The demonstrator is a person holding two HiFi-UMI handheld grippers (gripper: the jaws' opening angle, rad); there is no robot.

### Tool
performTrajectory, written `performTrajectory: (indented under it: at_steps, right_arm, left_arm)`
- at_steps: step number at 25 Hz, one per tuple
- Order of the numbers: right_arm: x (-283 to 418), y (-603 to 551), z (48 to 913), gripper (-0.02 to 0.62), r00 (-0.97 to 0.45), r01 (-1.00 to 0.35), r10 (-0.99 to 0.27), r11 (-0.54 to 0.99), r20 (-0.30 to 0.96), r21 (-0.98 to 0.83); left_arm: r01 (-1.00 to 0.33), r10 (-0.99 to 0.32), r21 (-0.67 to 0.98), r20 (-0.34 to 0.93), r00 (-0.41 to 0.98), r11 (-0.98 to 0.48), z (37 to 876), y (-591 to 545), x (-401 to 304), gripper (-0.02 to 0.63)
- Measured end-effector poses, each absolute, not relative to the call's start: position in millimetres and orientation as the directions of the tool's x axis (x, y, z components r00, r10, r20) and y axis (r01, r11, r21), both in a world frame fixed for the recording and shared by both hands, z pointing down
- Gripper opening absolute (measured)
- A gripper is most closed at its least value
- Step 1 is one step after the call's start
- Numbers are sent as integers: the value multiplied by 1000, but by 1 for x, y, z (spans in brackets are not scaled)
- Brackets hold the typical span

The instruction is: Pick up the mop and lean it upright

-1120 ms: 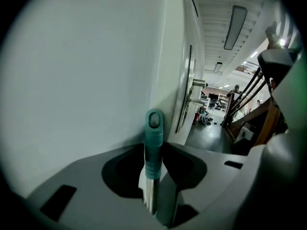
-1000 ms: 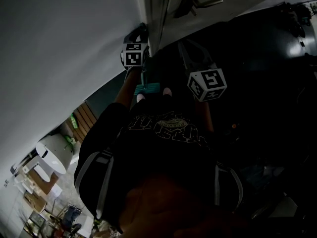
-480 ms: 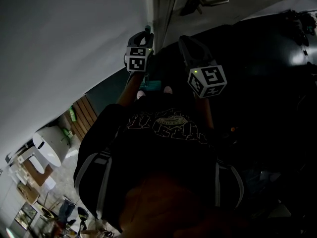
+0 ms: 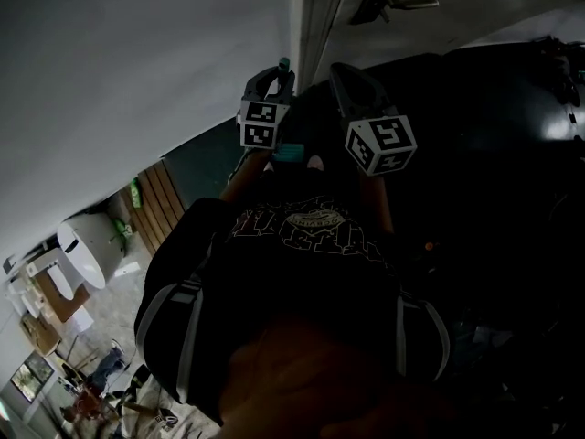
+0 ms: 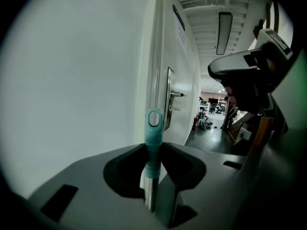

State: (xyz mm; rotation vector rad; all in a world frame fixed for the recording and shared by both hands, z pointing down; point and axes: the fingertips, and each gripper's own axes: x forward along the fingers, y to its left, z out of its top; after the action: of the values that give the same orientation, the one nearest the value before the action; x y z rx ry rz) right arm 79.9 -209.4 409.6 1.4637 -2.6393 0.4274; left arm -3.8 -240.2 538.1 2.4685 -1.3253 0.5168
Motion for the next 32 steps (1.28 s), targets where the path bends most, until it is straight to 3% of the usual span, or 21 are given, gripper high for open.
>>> performTrajectory:
  at_steps: [19, 32]
  right_arm:
    - [25, -174, 421, 20, -642, -766, -730, 609, 235, -204]
    - [16, -159, 427, 20, -668, -744, -706, 634, 235, -210]
  left_arm:
    - [-842, -793, 68, 305, 528, -535, 511, -133, -28, 149]
    - [-844, -798, 58, 298, 524, -533, 514, -111, -27, 147]
